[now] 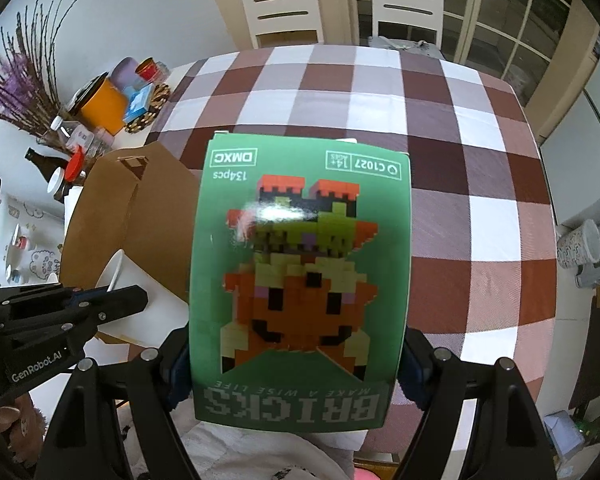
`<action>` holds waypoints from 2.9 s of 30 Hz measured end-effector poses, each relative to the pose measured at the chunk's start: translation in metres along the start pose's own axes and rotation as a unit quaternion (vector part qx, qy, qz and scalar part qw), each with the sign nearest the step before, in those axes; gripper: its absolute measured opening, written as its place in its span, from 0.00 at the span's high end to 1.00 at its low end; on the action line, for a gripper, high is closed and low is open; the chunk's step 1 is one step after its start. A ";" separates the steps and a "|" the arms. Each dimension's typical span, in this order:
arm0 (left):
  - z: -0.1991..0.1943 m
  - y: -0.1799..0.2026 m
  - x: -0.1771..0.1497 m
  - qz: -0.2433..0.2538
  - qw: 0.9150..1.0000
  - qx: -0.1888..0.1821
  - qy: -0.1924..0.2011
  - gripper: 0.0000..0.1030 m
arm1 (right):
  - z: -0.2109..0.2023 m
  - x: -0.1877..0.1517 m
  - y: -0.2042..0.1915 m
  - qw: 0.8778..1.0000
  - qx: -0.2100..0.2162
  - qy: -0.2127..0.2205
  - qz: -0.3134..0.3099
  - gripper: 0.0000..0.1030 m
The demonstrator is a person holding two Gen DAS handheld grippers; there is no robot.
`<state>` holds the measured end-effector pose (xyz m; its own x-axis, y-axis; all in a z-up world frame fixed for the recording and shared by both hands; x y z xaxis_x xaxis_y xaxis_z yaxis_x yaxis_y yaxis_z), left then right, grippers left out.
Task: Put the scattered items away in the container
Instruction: 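Lift and carry the cup with the left gripper while the right carries the BRICKS box to the box, then lower the cup into the box and open the left gripper while the right holds the BRICKS box above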
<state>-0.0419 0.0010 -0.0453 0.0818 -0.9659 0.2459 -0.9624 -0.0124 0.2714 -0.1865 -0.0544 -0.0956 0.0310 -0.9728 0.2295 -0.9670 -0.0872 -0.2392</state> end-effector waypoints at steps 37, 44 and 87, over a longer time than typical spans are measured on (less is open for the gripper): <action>-0.097 -0.109 -0.019 -0.136 0.985 0.031 0.101 0.94 | 0.006 0.043 -0.153 0.985 0.064 0.001 -0.161 0.20; -0.088 -0.128 -0.031 -0.162 0.982 0.031 0.087 0.94 | 0.025 0.038 -0.182 0.978 0.070 -0.024 -0.195 0.21; -0.085 -0.165 -0.063 -0.211 0.971 0.106 0.023 0.24 | 0.025 0.023 -0.220 0.957 0.038 -0.004 -0.287 0.19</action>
<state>0.1343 0.0861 -0.0264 0.4876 -0.8507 0.1962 -0.8718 -0.4627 0.1608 0.0336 -0.0629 -0.0611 0.5535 -0.7617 0.3369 -0.7691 -0.6227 -0.1444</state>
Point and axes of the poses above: each gripper's, at about its wrist camera, not at the fingertips, and z roughly the way its jaws point, y to its right, x to its top, the point moved 5 cm from there along z, roughly the way its jaws point, and after that the axes turned 14 degrees about z, right-handed, at the moved point
